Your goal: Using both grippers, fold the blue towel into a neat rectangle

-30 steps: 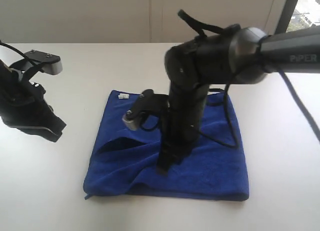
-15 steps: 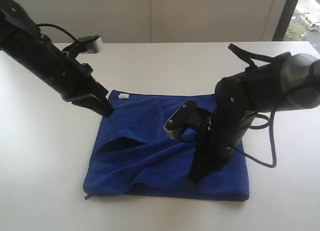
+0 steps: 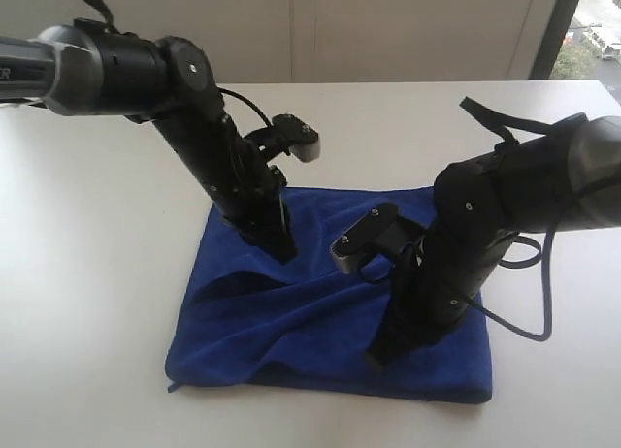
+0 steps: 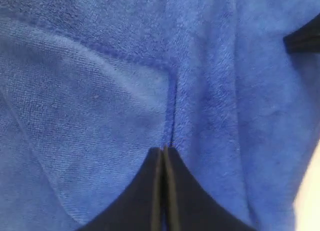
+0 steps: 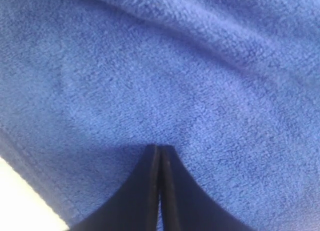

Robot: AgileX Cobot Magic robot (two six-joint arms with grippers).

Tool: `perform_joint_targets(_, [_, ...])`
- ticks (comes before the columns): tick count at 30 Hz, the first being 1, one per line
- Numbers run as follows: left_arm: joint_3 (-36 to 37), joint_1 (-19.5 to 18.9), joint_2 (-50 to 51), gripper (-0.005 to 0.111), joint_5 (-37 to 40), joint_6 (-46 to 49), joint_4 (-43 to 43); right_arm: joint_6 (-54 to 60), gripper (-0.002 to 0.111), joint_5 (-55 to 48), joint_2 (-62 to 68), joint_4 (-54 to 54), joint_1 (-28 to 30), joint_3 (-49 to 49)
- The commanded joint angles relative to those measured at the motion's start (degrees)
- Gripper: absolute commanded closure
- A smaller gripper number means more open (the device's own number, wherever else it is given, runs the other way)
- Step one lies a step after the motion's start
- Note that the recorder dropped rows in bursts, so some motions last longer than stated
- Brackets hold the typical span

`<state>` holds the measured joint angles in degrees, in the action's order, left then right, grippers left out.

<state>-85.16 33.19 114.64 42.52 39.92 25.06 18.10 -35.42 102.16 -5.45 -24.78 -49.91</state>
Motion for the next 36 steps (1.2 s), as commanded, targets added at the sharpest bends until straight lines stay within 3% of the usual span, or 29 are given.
perform_joint_targets(1, [-0.28, 4.01, -0.03, 0.089, -1.0, 1.0, -14.33, -0.52, 0.108, -6.25, 1.28, -0.38, 0.32, 3.06])
perform_joint_targets(5, [-0.28, 5.6, -0.03, 0.069, -0.89, 0.8, -20.89, -0.52, 0.108, -4.6, 1.28, -0.38, 0.32, 3.74])
perform_joint_targets(14, [-0.16, 5.89, 0.61, 0.067, -5.7, 1.04, -21.86, -0.52, 0.108, -1.11, 1.28, -0.74, 0.32, 5.69])
perform_joint_targets(21, [-0.16, 6.4, 0.75, 0.044, -0.81, 8.08, -23.09, -0.52, 0.108, 0.69, 1.28, -1.05, 0.32, 6.07])
perform_joint_targets(36, [-0.16, 6.61, 2.57, 0.043, -1.54, 9.64, -27.51, -0.41, 0.108, 1.91, 1.28, -1.12, 0.32, 6.07])
